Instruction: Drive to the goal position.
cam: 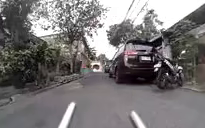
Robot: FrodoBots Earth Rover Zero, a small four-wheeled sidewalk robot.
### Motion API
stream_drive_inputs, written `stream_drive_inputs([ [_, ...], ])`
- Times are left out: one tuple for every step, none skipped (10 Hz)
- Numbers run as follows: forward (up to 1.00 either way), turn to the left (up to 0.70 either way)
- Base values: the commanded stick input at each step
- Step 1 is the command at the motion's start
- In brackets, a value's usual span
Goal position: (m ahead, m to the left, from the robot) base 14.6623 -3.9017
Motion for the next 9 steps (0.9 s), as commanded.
stream_drive_inputs([
  [0.85, 0.0],
  [0.85, 0.0],
  [0.85, 0.0],
  [0.85, 0.0],
  [0.85, -0.03],
  [0.85, -0.34],
  [0.85, -0.34],
  [0.85, -0.27],
  [0.85, -0.11],
])
